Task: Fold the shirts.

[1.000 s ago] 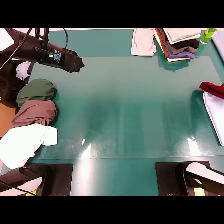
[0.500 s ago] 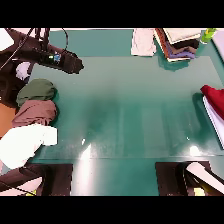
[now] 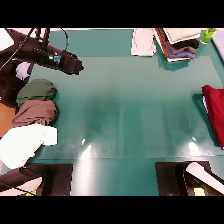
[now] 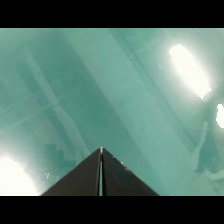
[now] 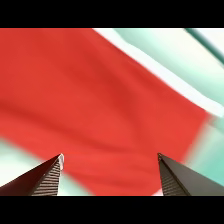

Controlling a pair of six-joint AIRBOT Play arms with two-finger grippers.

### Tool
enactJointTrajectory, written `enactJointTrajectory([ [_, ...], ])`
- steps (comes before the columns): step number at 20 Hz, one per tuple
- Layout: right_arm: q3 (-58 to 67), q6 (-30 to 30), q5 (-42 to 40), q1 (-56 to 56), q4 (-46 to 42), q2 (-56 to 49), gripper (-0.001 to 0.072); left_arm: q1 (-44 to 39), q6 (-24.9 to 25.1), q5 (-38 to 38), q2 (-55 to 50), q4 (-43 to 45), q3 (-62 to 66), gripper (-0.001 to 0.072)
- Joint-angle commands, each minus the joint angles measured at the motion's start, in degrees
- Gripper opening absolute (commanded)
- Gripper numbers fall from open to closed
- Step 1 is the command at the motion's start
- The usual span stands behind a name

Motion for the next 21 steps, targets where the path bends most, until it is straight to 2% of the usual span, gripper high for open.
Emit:
enactJointTrajectory([
  [1, 2.3, 0.0, 0.1, 11.9, 13.3, -0.2, 0.0672, 0.0, 0.0, 0.2, 0.0, 0.0, 0.0, 0.0023],
  [5, 2.3, 0.0, -2.5, 34.1, 15.3, -1.8, 0.0668, 0.0, 0.0, 1.0, 0.0, 0.3, 0.0, 0.0023],
  [6, 2.3, 0.0, -3.1, 38.9, 15.3, -2.5, 0.0626, 0.0, 0.0, 1.0, 0.0, 0.3, 0.0, 0.0024],
  [9, 2.4, -0.1, -4.4, 51.9, 15.3, -4.8, 0.0334, 0.0, 0.0, 1.2, 0.0, 0.2, 0.0, 0.0023],
  [11, 2.4, -0.1, -4.5, 58.5, 15.2, -5.9, 0.0022, 0.0, 0.0, 1.2, 0.0, 0.2, 0.0, 0.0024],
  [15, 2.4, -0.1, -5.4, 65.5, 15.2, -6.2, 0.0023, 0.0, 0.0, 1.2, 0.0, 0.2, 0.0, 0.0024],
  [21, 2.4, 0.0, -5.2, 67.2, 15.4, -6.2, 0.0024, 0.0, 0.0, 1.2, 0.0, 0.2, 0.0, 0.0024],
])
